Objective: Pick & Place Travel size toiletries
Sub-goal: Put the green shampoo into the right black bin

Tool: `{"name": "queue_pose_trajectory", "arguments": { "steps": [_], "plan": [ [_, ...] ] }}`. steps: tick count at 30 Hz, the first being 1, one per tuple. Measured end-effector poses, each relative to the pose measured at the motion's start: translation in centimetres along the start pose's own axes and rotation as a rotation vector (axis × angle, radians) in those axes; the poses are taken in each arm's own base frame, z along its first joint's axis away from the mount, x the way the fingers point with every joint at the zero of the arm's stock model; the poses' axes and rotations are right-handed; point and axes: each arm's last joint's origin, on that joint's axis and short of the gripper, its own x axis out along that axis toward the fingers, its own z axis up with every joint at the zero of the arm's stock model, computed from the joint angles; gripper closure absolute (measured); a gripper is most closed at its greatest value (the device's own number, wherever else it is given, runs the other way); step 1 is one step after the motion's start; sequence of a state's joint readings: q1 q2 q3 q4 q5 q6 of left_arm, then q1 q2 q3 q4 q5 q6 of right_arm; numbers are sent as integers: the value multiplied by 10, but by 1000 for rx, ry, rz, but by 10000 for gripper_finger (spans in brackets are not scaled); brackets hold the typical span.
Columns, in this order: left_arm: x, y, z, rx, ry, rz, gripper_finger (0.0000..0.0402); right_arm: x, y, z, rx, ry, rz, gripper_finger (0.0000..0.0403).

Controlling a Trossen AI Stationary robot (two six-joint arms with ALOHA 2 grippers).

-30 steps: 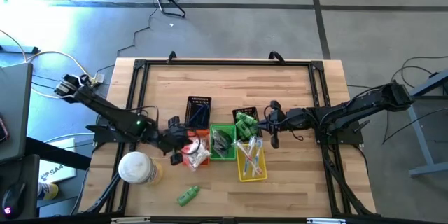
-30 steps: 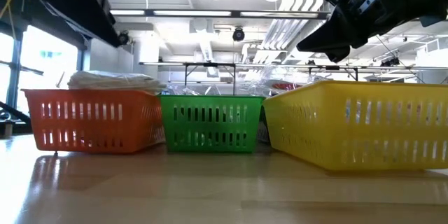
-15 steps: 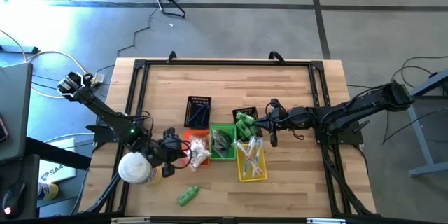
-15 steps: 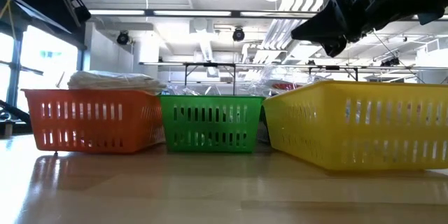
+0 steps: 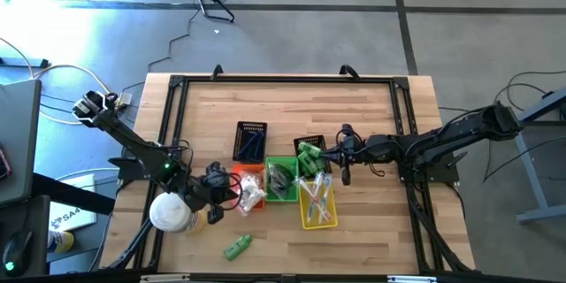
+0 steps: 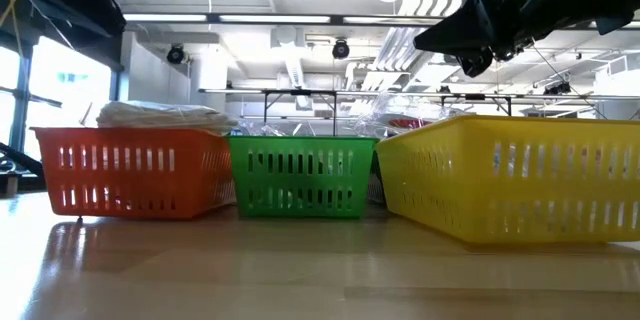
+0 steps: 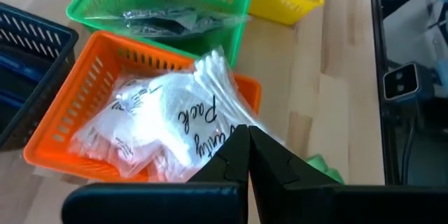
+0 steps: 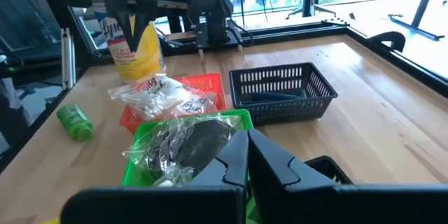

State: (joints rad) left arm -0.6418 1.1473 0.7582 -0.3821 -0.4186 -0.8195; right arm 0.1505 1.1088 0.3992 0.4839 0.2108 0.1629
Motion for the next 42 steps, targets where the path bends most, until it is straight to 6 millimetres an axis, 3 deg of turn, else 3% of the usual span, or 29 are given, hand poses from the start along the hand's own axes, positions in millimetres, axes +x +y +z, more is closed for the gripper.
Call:
{"name": "queue_pose_trajectory", "arguments": {
  "steps": [12, 23, 42],
  "plan": [
    [17, -18, 7, -4, -12, -8, 402, 0, 0, 0, -20, 0, 0, 400],
    [37, -42, 13, 19, 157, 14, 402, 0, 0, -1, -35, 8, 3, 400],
    [44, -46, 5, 72, 307, -75, 393, 0, 0, 0, -30, 5, 4, 400]
  ]
}}
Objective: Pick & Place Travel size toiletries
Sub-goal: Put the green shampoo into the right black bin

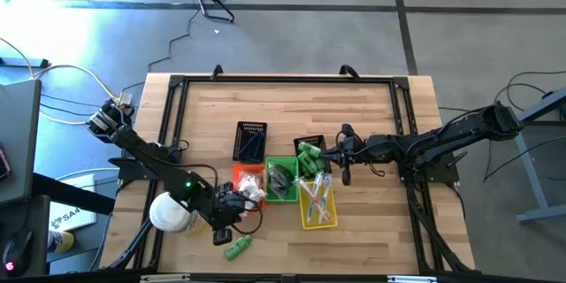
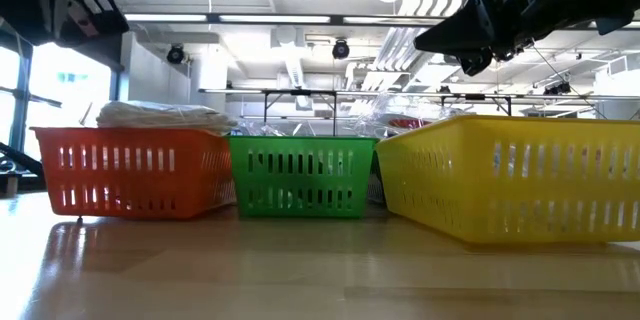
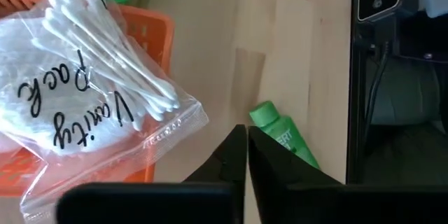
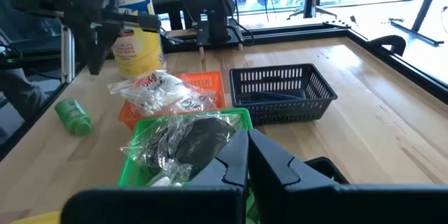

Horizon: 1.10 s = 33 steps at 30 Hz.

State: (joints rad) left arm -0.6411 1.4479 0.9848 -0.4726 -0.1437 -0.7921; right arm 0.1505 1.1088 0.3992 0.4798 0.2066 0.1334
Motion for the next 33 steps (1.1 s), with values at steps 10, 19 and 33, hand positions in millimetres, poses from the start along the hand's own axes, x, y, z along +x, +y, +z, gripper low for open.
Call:
{"name": "queue_pose_trajectory", "arguments": {
  "steps": [10, 19, 33],
  "plan": [
    [0, 4, -4, 9, 41, 36, 251, 0, 0, 3, 7, -28, 0, 400],
    [0, 7, -7, 15, 70, 66, 96, 0, 0, 3, 9, -36, 1, 400],
    [0, 7, -7, -10, 69, 67, 50, 0, -1, 4, 10, -39, -26, 400]
  ]
}}
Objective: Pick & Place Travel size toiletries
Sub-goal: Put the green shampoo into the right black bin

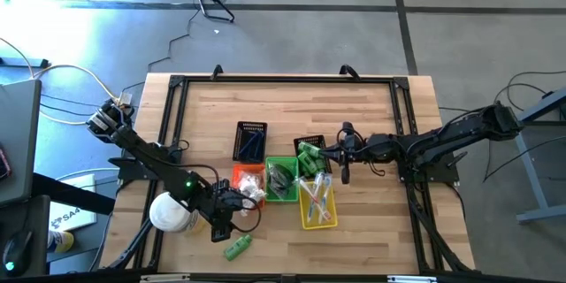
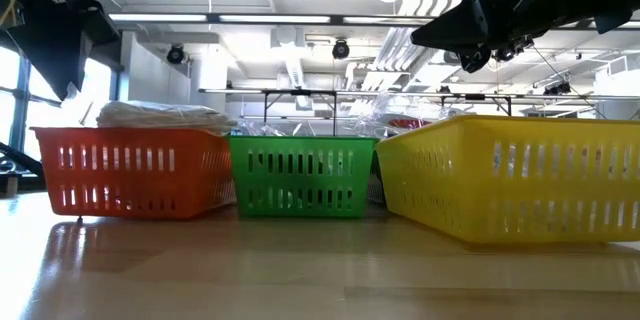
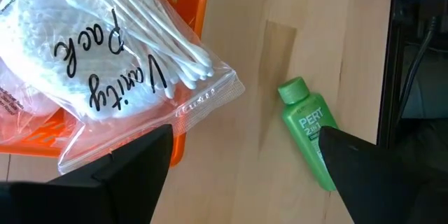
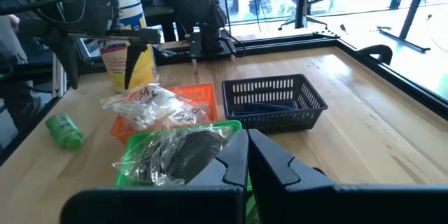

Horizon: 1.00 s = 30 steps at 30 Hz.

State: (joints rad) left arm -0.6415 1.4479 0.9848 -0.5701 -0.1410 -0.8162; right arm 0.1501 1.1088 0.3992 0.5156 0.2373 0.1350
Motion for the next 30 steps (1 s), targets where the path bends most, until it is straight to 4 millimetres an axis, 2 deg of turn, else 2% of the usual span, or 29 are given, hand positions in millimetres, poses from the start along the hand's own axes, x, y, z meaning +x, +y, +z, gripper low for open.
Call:
{"name": "queue_pose_trajectory", "arguments": {
  "steps": [30],
  "plan": [
    [0, 0, 0, -11, -1, 3, 50, 0, 1, 3, 26, -32, 14, 400]
  ]
}}
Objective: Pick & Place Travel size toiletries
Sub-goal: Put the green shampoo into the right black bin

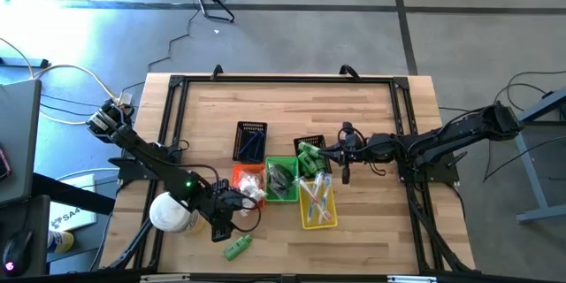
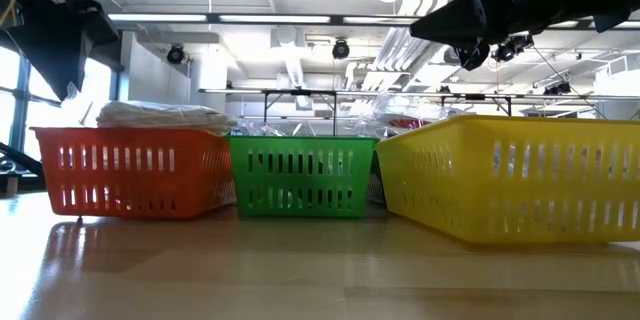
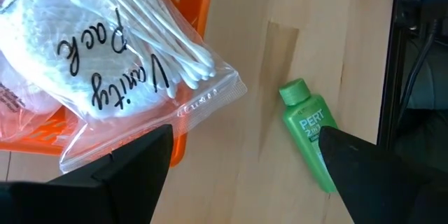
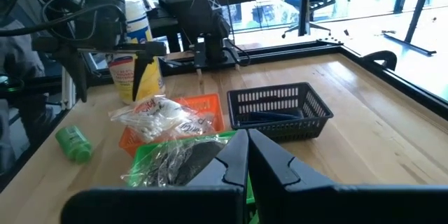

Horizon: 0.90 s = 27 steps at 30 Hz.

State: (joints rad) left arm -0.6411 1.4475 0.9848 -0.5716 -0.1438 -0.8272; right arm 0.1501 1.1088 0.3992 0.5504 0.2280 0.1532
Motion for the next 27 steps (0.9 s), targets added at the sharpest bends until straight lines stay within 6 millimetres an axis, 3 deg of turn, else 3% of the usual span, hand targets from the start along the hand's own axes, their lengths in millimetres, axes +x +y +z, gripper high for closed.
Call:
{"name": "queue_pose_trajectory", "arguments": {
  "steps": [27],
  "plan": [
    [0, -1, 3, -232, -59, 7, 50, 0, 3, 0, -78, 5, 105, 400]
  ]
}}
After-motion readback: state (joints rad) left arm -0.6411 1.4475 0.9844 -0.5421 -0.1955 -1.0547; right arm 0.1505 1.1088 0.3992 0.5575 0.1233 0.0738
